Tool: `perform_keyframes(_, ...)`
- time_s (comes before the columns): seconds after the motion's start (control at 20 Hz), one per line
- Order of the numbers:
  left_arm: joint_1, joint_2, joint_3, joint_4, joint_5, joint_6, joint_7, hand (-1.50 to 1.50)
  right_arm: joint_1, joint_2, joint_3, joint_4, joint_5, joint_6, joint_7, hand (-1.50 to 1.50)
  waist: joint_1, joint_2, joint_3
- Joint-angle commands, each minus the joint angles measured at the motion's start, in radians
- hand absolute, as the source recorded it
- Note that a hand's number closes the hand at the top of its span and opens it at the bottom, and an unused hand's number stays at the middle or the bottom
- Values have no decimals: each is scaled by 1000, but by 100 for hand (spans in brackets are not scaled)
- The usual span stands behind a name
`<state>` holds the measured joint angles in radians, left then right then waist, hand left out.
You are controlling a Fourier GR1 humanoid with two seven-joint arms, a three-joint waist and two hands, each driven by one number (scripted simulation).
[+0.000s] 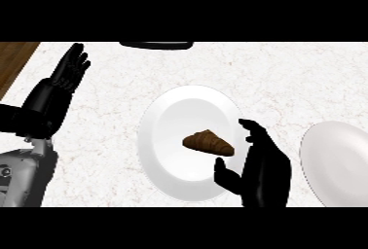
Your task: Pick the croissant from the plate and place it in the plate
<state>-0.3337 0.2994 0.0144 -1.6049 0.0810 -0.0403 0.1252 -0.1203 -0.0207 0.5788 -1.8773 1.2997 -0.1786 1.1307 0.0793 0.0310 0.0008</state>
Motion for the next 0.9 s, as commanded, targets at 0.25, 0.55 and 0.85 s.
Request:
perform_keyframes(0.25,18,4,1,15,2,-22,-22,0,-335,20,-140,330,-169,-361,71,-150,2,-12,1)
perform_keyframes(0.55,-1,-24,-17,23,-29,16,-9,0,-433,20,-158,393,-219,-600,62,-150,-21,-20,1)
perform_keyframes(0.85,17,42,68,40,29,-34,0,0,-374,20,-143,346,-181,-760,84,-150,-60,-32,-1)
